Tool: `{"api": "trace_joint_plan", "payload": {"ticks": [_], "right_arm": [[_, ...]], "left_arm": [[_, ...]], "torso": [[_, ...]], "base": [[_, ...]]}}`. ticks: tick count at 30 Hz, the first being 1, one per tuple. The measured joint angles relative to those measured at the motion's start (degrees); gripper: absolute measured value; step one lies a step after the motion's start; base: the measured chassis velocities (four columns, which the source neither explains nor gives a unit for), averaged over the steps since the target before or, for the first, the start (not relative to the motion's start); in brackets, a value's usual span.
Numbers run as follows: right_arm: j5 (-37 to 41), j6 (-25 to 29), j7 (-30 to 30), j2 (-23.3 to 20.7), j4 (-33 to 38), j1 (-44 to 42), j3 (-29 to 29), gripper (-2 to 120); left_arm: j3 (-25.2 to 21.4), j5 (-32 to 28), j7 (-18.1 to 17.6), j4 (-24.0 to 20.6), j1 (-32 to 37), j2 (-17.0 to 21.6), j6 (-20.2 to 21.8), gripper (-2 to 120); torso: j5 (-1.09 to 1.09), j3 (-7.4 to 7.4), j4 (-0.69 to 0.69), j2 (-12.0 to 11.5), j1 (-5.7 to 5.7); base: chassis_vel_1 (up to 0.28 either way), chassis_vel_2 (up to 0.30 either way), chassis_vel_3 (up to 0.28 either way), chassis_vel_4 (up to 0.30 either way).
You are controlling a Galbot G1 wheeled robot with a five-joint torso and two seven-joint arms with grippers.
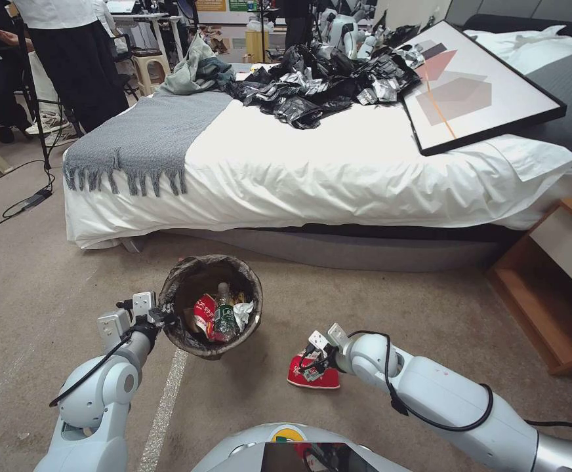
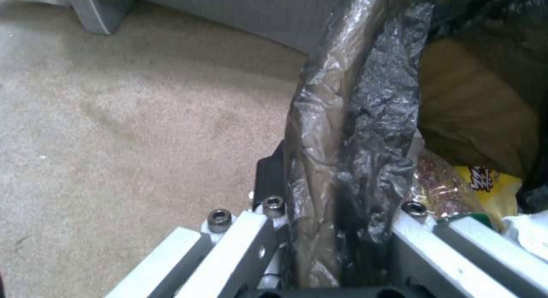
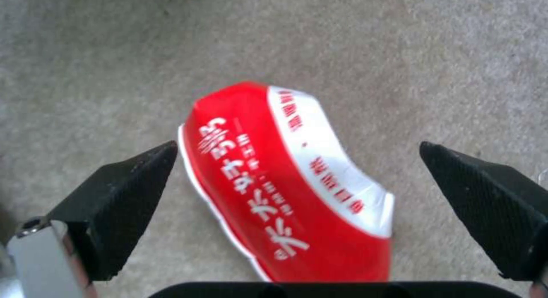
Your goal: Pick up the trash bin, then pick up the garbage from the floor and place it into the trash bin.
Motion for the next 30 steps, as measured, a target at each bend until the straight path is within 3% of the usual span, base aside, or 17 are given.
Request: {"api": "trace_joint_plan", "payload": {"ticks": [12, 20, 30], "right_arm": [[-3.84, 1.32, -3.61, 3.16, -8.4, 1.33, -0.69, 100], [-5.48, 2.9, -4.75, 4.06, -9.74, -0.58, -0.3, 98], [-6.75, 3.85, -6.08, 3.58, -8.82, 0.44, -0.74, 58]], "left_arm": [[-1.57, -0.31, 0.28, -0.16, 0.17, 0.14, 0.0, 0], [-1.72, -0.4, 0.29, -0.16, -0.11, 0.08, 0.0, 0], [-1.64, -0.4, 0.28, 0.04, -0.46, 0.13, 0.0, 0]], "torso": [[0.01, 0.0, 0.0, 0.0, 0.0], [0.0, 0.0, -0.01, 0.0, 0.0], [0.0, 0.0, 0.01, 0.01, 0.0]], "base": [[0.0, 0.0, 0.0, 0.0], [0.0, 0.0, 0.0, 0.0], [0.0, 0.0, 0.0, 0.0]]}}
